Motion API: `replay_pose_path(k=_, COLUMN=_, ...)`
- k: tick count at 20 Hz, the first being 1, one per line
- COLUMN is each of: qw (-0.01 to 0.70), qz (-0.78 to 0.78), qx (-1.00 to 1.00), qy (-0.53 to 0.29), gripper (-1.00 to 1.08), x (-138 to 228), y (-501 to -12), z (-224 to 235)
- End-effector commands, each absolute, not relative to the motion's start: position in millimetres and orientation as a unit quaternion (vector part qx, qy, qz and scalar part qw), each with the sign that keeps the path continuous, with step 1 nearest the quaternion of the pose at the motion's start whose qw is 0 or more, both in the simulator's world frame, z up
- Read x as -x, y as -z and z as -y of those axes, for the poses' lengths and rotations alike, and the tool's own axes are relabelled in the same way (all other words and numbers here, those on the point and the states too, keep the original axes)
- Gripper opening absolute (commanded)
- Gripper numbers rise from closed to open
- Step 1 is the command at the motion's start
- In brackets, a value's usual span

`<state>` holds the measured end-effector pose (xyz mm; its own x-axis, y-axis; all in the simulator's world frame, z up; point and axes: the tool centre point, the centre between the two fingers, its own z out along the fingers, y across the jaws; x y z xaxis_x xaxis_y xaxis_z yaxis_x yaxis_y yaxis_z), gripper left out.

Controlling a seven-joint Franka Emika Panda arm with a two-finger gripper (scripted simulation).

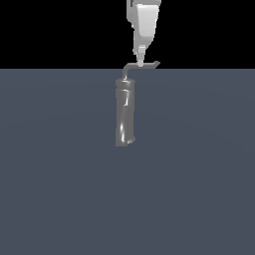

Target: Turn on the faucet by rotating a designated handle.

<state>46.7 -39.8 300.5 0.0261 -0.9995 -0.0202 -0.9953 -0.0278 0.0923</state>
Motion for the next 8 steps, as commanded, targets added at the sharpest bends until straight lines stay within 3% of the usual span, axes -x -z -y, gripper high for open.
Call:
replay_pose_path(k=1, qw=-0.001, qz=0.713, qx=-0.701, qy=0.001, gripper=-1.0, x=-87, y=-300, z=75)
replay_pose_path(k=8, qw=0.0, qz=0.717, qx=-0.697, qy=0.0, gripper=-1.0, x=-101, y=-300, z=84)
